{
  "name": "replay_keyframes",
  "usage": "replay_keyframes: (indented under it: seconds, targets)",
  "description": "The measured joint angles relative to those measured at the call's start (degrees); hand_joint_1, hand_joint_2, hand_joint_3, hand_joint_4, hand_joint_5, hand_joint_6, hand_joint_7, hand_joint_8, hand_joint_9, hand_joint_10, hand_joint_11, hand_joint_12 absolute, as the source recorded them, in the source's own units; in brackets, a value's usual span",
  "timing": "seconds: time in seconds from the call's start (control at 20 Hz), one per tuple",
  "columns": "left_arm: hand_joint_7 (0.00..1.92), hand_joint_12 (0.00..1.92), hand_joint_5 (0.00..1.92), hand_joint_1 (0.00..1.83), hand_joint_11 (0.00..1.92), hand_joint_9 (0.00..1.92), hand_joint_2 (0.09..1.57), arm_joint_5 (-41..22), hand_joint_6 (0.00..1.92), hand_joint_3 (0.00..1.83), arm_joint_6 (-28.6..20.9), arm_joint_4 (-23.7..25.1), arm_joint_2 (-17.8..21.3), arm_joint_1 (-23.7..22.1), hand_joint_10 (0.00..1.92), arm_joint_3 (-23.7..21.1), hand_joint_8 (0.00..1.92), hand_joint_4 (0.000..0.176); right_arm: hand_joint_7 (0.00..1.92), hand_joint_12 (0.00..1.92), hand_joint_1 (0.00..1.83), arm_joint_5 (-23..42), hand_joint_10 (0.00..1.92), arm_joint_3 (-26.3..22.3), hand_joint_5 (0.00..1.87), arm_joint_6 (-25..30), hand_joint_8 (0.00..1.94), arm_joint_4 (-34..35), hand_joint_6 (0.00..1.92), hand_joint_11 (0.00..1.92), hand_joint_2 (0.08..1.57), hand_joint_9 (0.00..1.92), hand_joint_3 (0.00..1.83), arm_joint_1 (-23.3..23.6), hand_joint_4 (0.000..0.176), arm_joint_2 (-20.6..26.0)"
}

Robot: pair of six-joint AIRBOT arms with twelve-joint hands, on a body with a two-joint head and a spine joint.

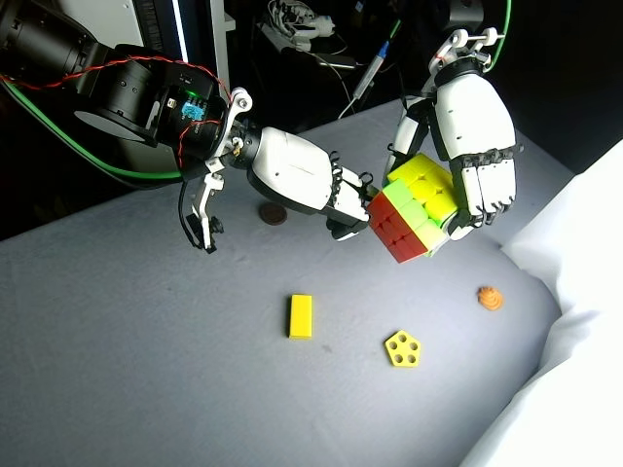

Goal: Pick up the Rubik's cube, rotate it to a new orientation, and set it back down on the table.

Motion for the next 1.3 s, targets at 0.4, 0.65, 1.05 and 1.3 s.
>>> replay_keyframes:
  seconds: [0.4, 0.65, 1.05, 1.3]
  targets:
    - [0.46, 1.92, 0.42, 0.98, 0.26, 0.25, 1.44, 0.28, 1.78, 0.01, -0.24, 0.04, 0.00, 0.00, 1.92, -0.07, 1.89, 0.016, 0.20, 1.92, 0.33, -0.39, 1.92, 0.48, 0.05, -2.69, 1.61, 3.02, 0.01, 0.00, 1.24, 0.12, 0.00, 0.35, 0.000, -0.59]
    - [0.47, 1.92, 0.40, 0.97, 0.30, 0.27, 1.45, 0.15, 1.81, 0.00, -0.22, 0.09, 0.00, 0.00, 1.92, -0.04, 1.88, 0.017, 0.22, 1.92, 0.33, -0.39, 1.92, 1.01, 0.02, -2.78, 1.60, 3.32, 0.01, 0.00, 1.25, 0.14, 0.00, 0.35, 0.000, -1.27]
    - [0.46, 1.92, 0.43, 0.98, 0.29, 0.26, 1.44, 0.09, 1.76, 0.00, -0.28, 0.17, 0.00, 0.00, 1.92, -0.07, 1.88, 0.014, 0.21, 1.92, 0.31, -0.37, 1.92, 1.79, 0.03, -4.00, 1.59, 5.01, 0.00, 0.00, 1.25, 0.13, 0.00, 0.35, 0.000, -2.12]
    - [0.40, 1.92, 0.40, 0.94, 0.28, 0.25, 1.46, 0.09, 1.82, 0.00, -0.42, 0.26, 0.00, -0.11, 1.92, -0.07, 1.92, 0.000, 0.21, 1.92, 0.33, -0.33, 1.92, 2.10, 0.03, -4.22, 1.58, 5.68, 0.00, 0.02, 1.25, 0.15, 0.00, 0.35, 0.000, -2.38]
